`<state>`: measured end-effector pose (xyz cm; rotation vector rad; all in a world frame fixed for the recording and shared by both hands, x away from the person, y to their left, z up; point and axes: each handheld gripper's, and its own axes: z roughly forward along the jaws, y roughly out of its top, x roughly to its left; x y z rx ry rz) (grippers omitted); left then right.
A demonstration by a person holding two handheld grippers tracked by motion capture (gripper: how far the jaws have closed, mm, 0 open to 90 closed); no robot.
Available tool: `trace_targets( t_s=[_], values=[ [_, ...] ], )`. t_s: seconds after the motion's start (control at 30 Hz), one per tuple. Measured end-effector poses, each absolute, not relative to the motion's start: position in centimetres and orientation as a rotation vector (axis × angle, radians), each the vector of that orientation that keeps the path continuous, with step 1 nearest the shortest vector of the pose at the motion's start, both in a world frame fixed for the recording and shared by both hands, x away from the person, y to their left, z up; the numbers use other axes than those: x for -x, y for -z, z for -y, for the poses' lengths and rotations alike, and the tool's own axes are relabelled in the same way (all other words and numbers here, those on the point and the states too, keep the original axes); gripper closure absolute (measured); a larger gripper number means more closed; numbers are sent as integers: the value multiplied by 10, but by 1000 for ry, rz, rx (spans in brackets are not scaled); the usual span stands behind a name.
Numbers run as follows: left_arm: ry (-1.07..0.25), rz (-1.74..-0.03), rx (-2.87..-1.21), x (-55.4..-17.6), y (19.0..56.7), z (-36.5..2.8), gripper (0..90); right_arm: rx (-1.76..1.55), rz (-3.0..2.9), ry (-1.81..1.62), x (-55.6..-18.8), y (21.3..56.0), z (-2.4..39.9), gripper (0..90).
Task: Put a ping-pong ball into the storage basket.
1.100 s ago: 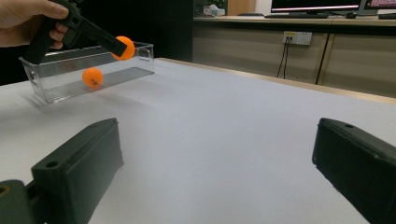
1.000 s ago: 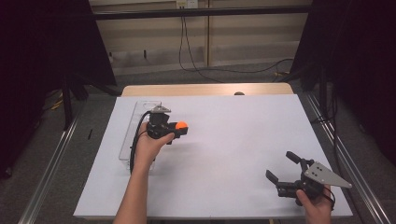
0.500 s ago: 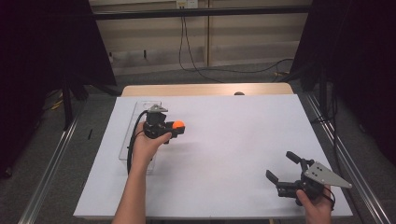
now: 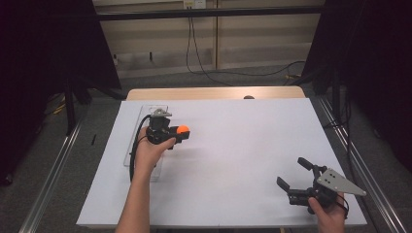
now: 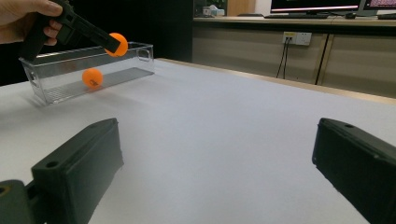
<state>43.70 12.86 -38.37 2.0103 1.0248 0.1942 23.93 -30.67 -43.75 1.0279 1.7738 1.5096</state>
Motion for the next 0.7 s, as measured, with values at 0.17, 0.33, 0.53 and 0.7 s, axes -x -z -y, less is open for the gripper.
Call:
trace_targets(
  t_s=[0.17, 0.33, 0.53, 0.7],
  values=[
    [-195, -1024, -2014, -437, 383, -130, 508, -1023, -1774, -1512, -239, 437, 306, 11],
    [-199, -1030, -2005, -437, 383, -132, 508, -1024, -1774, -1510, -239, 437, 307, 10],
    [-201, -1037, -2001, -436, 383, -135, 508, -1022, -1773, -1513, -239, 437, 306, 10],
    [-205, -1047, -1994, -436, 383, -139, 508, -1022, -1771, -1516, -239, 437, 306, 10]
  ],
)
